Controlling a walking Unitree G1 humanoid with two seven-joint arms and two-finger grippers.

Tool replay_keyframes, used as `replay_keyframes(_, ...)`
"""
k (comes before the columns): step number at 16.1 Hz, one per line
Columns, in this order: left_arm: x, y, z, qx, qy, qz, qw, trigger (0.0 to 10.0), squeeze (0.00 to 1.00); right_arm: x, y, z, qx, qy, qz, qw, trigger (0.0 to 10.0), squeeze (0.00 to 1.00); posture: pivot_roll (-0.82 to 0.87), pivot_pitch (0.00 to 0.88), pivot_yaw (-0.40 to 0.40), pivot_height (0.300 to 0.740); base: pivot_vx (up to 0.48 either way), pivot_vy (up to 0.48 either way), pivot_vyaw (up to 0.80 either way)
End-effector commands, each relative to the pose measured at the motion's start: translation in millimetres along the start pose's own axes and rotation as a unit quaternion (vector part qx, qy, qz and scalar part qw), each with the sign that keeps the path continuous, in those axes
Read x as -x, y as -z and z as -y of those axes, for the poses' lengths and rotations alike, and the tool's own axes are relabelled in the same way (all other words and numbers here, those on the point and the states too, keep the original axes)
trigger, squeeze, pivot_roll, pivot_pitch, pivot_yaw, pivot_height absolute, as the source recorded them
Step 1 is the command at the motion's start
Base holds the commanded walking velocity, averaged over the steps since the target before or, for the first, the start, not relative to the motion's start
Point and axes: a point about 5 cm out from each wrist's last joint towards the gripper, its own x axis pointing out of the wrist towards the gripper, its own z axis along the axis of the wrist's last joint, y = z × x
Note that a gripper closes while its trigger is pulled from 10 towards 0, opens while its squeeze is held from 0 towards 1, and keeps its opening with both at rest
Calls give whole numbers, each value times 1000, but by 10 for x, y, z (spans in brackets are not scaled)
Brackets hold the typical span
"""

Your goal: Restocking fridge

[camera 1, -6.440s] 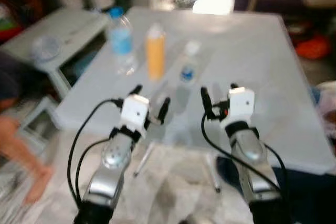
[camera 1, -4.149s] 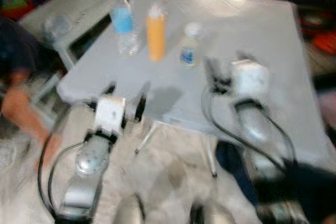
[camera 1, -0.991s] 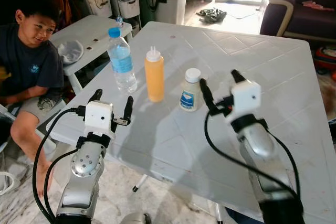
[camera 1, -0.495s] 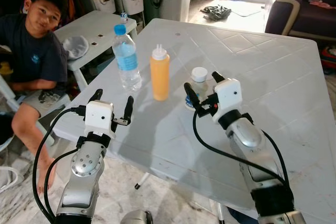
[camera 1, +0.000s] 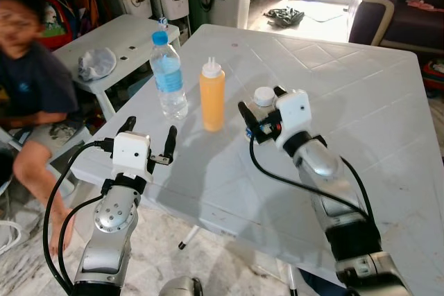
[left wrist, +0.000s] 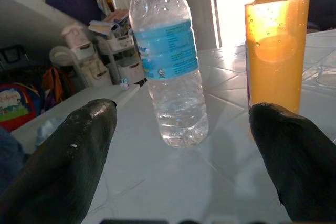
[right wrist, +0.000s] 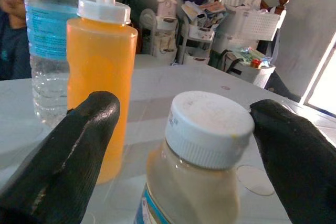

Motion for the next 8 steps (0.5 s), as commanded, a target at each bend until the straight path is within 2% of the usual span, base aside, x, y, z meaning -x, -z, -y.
replay_keyframes(1, -16, -14, -14, -12, 2, -1, 1000, 10000, 0, -43, 7, -2, -12, -5, -6, 1000, 10000, 0, 19, 0, 42, 740, 0, 0, 0)
replay_keyframes(2, -17, -13, -15, -12, 2, -1, 1000, 10000, 0, -78, 13, 7, -23, -8, -8, 1000, 4510, 0, 20, 0, 42, 740, 0, 0, 0)
replay_keyframes(3, -17, -11, -15, -13, 2, -1, 1000, 10000, 0, -110, 24, 17, -28, -11, -12, 999, 0, 0, 21, 0, 42, 740, 0, 0, 0)
replay_keyframes(8, -14, -11, -12, -13, 4, -1, 1000, 10000, 0, -161, 19, 46, -29, -12, -14, 999, 0, 0, 22, 0, 42, 740, 0, 0, 0)
